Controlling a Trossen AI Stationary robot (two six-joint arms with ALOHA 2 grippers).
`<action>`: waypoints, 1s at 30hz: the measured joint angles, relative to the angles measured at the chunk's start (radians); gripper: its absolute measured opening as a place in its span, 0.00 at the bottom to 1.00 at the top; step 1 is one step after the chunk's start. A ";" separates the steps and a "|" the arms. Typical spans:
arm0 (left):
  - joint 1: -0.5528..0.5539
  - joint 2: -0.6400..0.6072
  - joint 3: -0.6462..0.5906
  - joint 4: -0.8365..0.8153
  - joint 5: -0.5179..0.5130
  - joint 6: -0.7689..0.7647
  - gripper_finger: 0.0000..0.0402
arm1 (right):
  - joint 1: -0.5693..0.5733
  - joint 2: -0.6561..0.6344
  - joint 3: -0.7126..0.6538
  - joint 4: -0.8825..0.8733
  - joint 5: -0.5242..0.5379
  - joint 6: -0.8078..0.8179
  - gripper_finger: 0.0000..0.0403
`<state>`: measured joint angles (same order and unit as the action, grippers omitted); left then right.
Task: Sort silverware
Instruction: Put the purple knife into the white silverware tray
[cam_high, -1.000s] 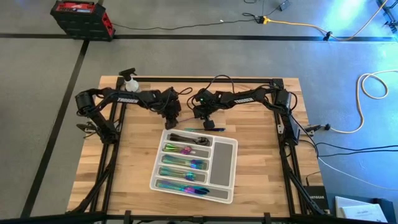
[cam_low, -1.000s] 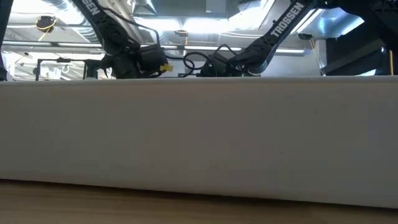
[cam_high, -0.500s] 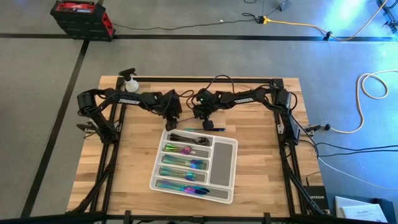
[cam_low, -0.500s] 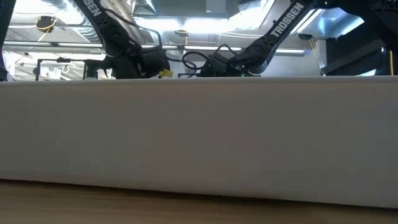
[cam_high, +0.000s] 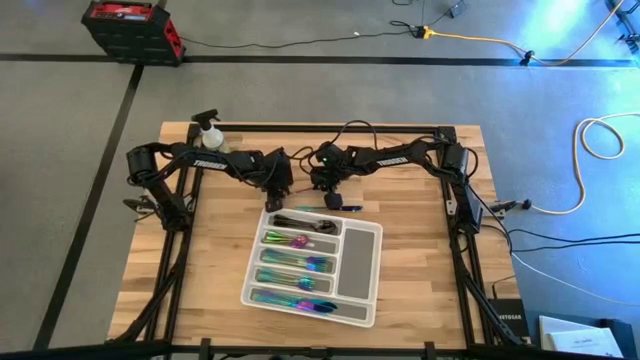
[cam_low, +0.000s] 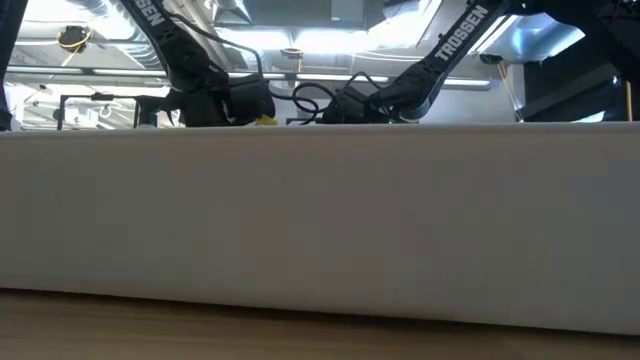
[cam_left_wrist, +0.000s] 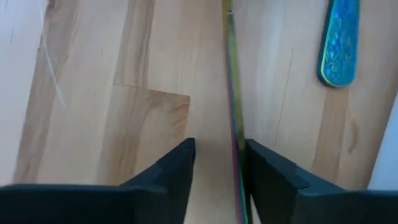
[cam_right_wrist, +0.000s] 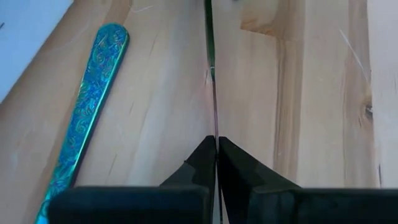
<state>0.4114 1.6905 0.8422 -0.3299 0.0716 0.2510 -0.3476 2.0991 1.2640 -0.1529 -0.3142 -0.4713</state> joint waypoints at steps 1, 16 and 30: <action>0.000 0.000 -0.004 0.005 -0.001 0.017 0.26 | 0.000 0.000 0.000 0.003 -0.001 0.012 0.00; -0.008 0.002 -0.011 0.009 -0.049 0.050 0.01 | 0.000 -0.003 -0.001 0.018 -0.012 0.089 0.00; -0.007 -0.045 0.026 -0.153 -0.048 -0.008 0.00 | 0.001 -0.163 -0.002 -0.022 -0.060 0.135 0.36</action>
<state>0.4046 1.6453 0.8677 -0.4825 0.0237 0.2430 -0.3461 1.9356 1.2625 -0.1750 -0.3741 -0.3367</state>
